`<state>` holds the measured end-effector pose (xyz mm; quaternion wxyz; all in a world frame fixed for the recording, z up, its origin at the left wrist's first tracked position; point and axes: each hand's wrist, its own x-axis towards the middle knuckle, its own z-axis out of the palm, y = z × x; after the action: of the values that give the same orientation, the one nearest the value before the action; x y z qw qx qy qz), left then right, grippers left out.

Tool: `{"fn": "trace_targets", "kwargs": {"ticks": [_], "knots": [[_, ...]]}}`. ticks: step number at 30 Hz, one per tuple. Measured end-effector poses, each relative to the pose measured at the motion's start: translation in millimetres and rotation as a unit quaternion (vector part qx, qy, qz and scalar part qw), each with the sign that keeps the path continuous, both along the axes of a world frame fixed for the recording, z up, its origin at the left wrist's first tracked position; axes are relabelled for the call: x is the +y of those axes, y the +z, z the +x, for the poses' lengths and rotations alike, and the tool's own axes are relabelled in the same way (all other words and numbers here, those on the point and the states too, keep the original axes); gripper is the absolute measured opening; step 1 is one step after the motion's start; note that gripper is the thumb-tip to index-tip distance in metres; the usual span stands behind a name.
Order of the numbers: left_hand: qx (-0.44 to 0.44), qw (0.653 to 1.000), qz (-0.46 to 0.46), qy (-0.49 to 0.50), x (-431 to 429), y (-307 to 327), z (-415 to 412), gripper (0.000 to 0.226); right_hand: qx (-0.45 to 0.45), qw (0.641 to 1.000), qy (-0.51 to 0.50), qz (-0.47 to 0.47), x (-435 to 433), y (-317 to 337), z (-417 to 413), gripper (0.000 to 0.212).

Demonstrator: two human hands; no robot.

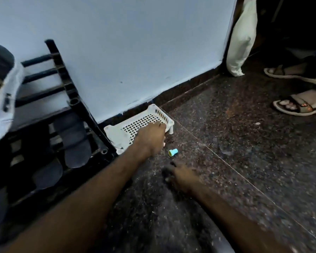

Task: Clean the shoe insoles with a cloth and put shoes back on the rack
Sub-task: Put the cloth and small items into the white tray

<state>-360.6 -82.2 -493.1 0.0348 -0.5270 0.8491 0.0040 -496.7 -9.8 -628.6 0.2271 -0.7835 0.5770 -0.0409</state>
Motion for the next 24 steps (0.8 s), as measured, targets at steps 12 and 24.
{"fn": "trace_targets", "kwargs": {"ticks": [12,24], "knots": [[0.03,0.992,0.09,0.08,-29.4,-125.3,38.6,0.081,-0.134,0.981,-0.105,-0.094,-87.4,18.2,-1.6,0.034],[0.126,0.983,0.121,0.063,-32.4,-133.9,61.2,0.08,0.056,0.993,-0.057,-0.082,-86.5,-37.3,23.5,0.057]]}}
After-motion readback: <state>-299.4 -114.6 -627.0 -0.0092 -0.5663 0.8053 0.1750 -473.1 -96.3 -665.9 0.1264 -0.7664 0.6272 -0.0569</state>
